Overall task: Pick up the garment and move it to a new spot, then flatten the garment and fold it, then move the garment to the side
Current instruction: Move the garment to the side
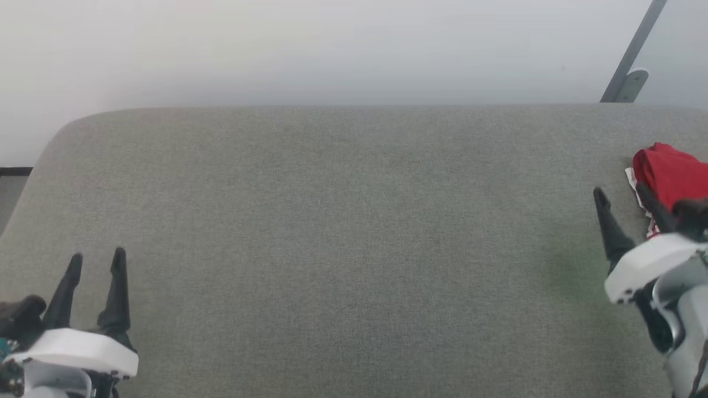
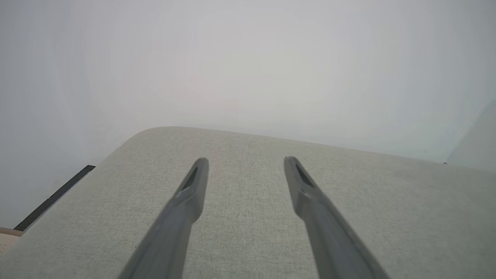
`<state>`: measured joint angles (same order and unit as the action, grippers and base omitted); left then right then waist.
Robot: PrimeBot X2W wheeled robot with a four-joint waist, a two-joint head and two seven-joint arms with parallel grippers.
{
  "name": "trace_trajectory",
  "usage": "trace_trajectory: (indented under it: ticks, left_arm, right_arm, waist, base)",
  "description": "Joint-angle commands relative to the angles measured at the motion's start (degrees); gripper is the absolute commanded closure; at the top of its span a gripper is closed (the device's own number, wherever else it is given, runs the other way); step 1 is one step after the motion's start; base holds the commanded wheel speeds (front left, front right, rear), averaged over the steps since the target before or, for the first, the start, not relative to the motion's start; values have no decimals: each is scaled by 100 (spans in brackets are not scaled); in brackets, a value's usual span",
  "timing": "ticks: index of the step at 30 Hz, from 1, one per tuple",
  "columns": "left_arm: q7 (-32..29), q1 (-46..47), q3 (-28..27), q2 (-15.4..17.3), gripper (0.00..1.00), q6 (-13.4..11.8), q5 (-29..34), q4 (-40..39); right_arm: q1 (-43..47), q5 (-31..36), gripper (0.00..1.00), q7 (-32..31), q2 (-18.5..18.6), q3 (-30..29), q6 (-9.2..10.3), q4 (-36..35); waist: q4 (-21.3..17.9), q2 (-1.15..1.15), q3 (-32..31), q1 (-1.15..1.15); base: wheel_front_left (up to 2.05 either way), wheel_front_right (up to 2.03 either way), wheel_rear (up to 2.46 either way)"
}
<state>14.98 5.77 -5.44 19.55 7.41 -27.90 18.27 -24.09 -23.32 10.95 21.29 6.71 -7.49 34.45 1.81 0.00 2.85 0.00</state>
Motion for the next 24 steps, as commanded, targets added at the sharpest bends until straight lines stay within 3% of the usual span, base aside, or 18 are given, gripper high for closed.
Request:
trace_trajectory:
  ticks: [1, 24]
  left_arm:
    - [22, -95, -9, -14, 0, 8, -15, -27]
    - [22, -361, 58, -37, 0, 8, -26, -47]
  right_arm:
    - [185, 49, 0, 22, -74, -89, -1, -114]
    - [1630, 573, 0, -521, -905, -925, -1, -1767]
  waist:
    - [-4, 0, -30, 0]
    - [9, 0, -43, 0]
  base:
    - [0, 0, 0]
    - [0, 0, 0]
